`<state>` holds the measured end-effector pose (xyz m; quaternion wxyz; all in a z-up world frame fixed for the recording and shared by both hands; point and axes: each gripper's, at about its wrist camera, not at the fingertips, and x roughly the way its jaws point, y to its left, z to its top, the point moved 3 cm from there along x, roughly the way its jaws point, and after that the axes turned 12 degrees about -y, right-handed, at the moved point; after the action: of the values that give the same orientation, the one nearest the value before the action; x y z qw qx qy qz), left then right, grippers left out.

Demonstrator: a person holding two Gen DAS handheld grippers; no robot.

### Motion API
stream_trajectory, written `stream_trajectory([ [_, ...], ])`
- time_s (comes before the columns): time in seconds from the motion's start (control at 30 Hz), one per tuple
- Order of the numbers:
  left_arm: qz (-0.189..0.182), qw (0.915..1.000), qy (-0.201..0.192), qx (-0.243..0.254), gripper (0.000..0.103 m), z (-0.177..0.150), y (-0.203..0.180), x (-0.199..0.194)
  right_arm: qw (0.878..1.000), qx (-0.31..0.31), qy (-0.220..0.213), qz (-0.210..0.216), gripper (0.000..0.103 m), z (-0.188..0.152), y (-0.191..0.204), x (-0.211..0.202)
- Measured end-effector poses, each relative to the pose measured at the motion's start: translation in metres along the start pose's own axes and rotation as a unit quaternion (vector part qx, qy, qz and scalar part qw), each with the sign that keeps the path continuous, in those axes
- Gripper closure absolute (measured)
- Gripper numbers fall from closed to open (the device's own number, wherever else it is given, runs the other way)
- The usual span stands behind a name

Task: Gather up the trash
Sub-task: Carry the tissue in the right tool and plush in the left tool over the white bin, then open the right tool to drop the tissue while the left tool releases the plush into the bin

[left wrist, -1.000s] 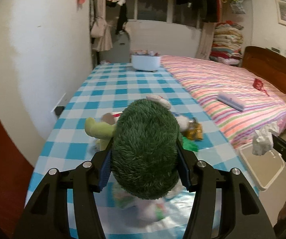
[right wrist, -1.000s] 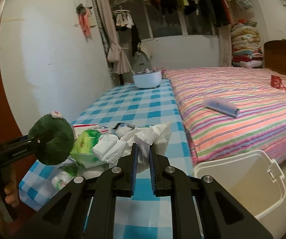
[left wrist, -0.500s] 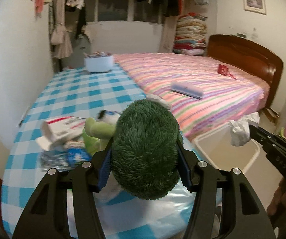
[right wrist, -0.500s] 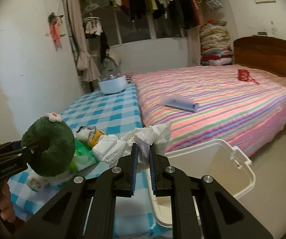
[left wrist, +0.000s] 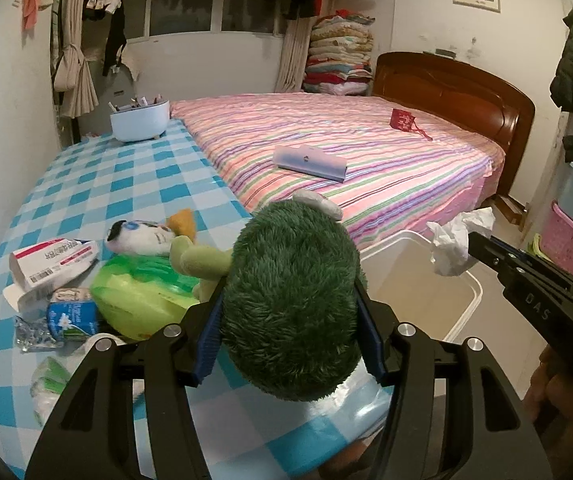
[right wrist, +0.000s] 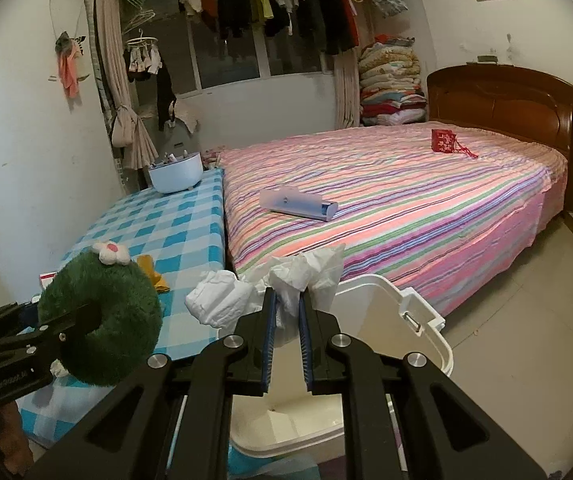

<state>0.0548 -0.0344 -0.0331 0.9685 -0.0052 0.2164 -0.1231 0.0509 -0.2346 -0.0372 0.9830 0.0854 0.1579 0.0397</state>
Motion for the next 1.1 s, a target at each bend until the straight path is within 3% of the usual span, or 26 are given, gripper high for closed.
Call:
stream_trajectory([
  [0.2, 0.006, 1.0000, 0.008, 0.000, 0.046, -0.001, -0.011, 0.010, 1.000, 0.012, 0.009, 0.013, 0.092, -0.001, -0.007, 0.011],
  [0.6, -0.018, 0.9983, 0.007, 0.054, 0.045, -0.005, -0.044, 0.024, 0.998, 0.031, -0.042, -0.016, 0.092, 0.007, -0.021, 0.027],
  [0.77, -0.041, 0.9974, 0.006, 0.059, 0.044, -0.003, -0.059, 0.037, 0.999, 0.035, -0.028, -0.030, 0.092, -0.005, -0.037, 0.034],
  [1.1, -0.042, 0.9970, 0.022, 0.061, 0.044, -0.003, -0.072, 0.062, 0.997, 0.067, -0.006, -0.048, 0.089, -0.015, -0.066, 0.041],
])
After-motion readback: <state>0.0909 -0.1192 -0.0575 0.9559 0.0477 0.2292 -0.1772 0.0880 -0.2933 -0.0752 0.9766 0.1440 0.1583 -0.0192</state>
